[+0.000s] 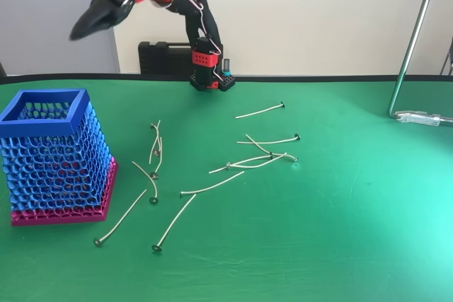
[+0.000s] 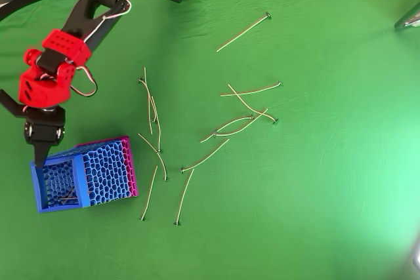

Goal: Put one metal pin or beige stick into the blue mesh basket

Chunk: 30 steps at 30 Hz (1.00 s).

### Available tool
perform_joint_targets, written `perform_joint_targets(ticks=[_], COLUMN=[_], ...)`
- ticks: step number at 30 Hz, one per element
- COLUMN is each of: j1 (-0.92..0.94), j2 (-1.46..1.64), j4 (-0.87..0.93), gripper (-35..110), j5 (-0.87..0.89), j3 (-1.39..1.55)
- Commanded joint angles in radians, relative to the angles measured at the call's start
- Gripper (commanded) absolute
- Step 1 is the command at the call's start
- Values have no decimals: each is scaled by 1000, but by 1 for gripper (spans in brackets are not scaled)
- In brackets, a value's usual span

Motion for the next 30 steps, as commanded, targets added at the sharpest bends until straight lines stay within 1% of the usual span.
perform_joint_targets(ticks=[1, 5, 13, 21, 30], j1=[-31, -83, -190, -288, -348], j2=[161, 330, 681, 1045, 1450], j4=[78, 173, 221, 225, 190], gripper=[1, 1, 0, 0, 0], j5=[41, 97, 169, 241, 333], j3=[41, 167, 529, 965, 1439])
